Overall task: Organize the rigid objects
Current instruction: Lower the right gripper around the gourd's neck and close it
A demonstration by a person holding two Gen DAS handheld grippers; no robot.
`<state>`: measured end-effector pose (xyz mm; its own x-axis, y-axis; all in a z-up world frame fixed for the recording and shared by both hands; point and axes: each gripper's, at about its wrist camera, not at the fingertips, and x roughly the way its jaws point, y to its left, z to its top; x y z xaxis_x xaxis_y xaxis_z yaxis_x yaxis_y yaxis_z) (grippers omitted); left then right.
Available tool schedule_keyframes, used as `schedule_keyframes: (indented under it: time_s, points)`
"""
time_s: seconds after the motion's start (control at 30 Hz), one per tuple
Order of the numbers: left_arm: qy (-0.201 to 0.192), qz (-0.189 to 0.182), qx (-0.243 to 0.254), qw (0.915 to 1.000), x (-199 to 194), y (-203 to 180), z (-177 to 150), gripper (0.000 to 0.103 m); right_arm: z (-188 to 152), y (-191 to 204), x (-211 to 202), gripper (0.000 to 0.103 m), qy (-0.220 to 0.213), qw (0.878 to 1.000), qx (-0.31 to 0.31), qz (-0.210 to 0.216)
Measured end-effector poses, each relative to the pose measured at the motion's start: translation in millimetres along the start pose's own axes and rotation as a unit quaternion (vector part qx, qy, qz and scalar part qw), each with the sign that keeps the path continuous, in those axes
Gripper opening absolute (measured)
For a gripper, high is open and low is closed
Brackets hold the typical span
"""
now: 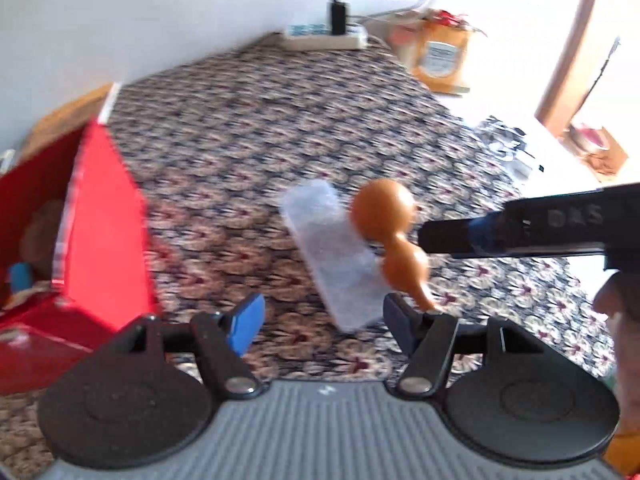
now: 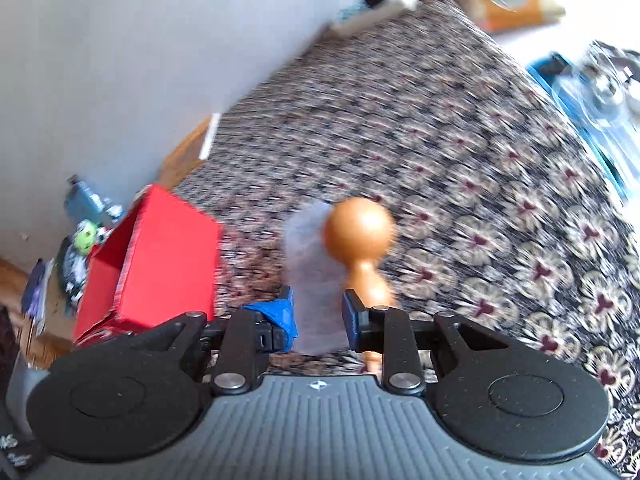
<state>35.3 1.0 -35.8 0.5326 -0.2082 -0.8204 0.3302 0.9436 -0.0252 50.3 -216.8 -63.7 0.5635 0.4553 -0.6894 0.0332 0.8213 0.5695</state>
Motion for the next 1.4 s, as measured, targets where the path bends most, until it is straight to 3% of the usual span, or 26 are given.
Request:
schedule_keyframes:
  time_s: [0.3,0.43,1.0,1.4]
  points:
    - [-0.001,-0.099,0.02,0.9949,30,-19,14,0.067,12,-32,17,0.012,0.01,0.999,0.043,0.003]
    - [0.001,-0.112,0.016,0.9936,42,-22,22,0.067,19,-44,22,0.013,0.014,0.998,0.056,0.018]
    - [0.041,-0.074,0.026,0.9961,79,-36,43,0.067,35,-43,46,0.013,0.041,0.997,0.034,0.049]
    - [0.044,-0.039,0.048,0.9971,85,-46,47,0.067,36,-40,75,0.016,0.067,0.995,0.031,0.061]
